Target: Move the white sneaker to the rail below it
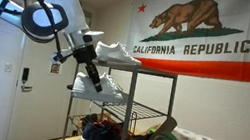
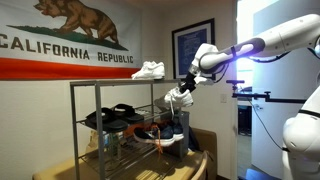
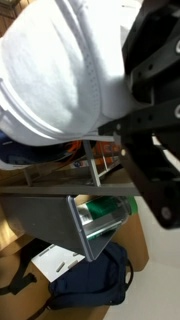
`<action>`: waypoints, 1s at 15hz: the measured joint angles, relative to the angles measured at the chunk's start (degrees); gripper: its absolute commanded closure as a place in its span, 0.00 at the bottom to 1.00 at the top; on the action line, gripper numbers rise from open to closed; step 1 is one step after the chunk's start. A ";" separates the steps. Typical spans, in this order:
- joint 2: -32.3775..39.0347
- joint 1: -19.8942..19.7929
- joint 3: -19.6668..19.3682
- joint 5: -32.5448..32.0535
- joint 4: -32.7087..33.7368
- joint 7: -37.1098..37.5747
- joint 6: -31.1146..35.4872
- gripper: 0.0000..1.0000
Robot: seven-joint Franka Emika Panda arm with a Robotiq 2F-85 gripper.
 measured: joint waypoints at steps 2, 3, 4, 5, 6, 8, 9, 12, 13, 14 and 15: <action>0.11 -0.84 1.21 -0.15 -2.12 2.68 5.50 0.94; 0.26 -1.41 1.82 -0.21 -3.08 3.85 8.05 0.94; 0.51 -2.14 2.48 -0.38 -4.01 5.07 10.72 0.94; 0.89 -2.95 3.20 -0.72 -4.89 6.34 13.41 0.94; 1.47 -3.89 3.99 -1.30 -5.73 7.80 16.25 0.94; 3.44 -5.75 5.74 -2.47 -6.89 9.85 21.44 0.94; 4.82 -6.64 6.83 -3.44 -6.95 10.40 23.45 0.94; 8.99 -9.37 10.74 -8.12 -5.54 12.35 28.33 0.94; 10.11 -10.54 12.19 -10.00 -4.39 13.43 29.45 0.94; 11.14 -11.68 13.66 -11.80 -3.14 14.73 30.06 0.94; 12.11 -12.87 15.06 -13.57 -1.81 16.06 30.30 0.94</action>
